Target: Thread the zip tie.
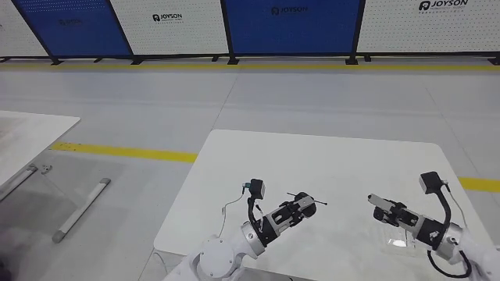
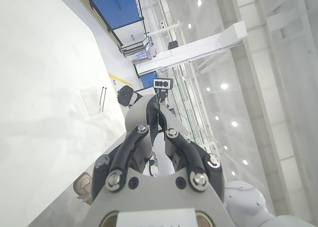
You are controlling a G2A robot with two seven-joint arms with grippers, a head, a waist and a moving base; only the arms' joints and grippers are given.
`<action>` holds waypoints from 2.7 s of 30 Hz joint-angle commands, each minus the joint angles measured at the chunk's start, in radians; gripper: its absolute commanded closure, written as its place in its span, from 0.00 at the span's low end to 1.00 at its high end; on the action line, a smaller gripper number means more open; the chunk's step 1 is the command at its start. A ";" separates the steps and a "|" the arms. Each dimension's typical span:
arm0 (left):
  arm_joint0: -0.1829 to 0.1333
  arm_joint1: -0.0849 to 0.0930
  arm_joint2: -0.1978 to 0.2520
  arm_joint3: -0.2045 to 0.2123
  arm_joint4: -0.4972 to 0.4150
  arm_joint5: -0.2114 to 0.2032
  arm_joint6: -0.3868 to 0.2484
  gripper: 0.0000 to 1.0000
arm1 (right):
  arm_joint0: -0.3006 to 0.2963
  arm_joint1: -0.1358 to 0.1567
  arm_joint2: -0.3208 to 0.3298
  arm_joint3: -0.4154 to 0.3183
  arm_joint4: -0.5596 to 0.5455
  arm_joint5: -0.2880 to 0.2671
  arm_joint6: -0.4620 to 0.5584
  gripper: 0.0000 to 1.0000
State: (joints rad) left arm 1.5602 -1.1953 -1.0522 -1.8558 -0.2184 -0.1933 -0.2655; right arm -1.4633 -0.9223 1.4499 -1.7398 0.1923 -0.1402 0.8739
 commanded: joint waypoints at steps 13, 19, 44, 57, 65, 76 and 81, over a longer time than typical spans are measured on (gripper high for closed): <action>0.000 0.000 0.000 0.000 0.000 0.000 0.000 1.00 | 0.021 0.023 0.068 -0.009 -0.030 -0.009 0.245 0.00; 0.000 0.000 0.000 0.000 0.000 0.000 0.000 1.00 | 0.042 0.032 0.056 -0.019 -0.122 0.050 0.333 0.00; 0.000 0.000 0.000 0.000 0.000 0.000 0.000 1.00 | 0.218 0.056 0.046 0.126 -0.287 0.210 0.478 0.00; 0.000 0.000 0.000 0.000 0.000 0.000 0.000 1.00 | 0.207 0.061 0.046 0.098 -0.352 0.208 0.446 0.00; 0.000 0.000 0.000 0.000 0.000 0.000 0.000 1.00 | 0.280 0.077 -0.099 0.070 -0.551 0.257 0.516 0.00; 0.000 0.000 0.000 0.000 0.000 0.000 0.000 1.00 | 0.347 0.079 -0.155 0.113 -0.502 0.245 0.516 0.00; 0.000 0.000 0.000 0.000 0.000 0.000 0.000 1.00 | 0.350 0.078 -0.150 0.144 -0.500 0.316 0.478 0.00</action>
State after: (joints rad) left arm 1.5602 -1.1953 -1.0522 -1.8558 -0.2184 -0.1933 -0.2655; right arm -1.1195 -0.8444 1.2985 -1.6033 -0.3004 0.1381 1.3642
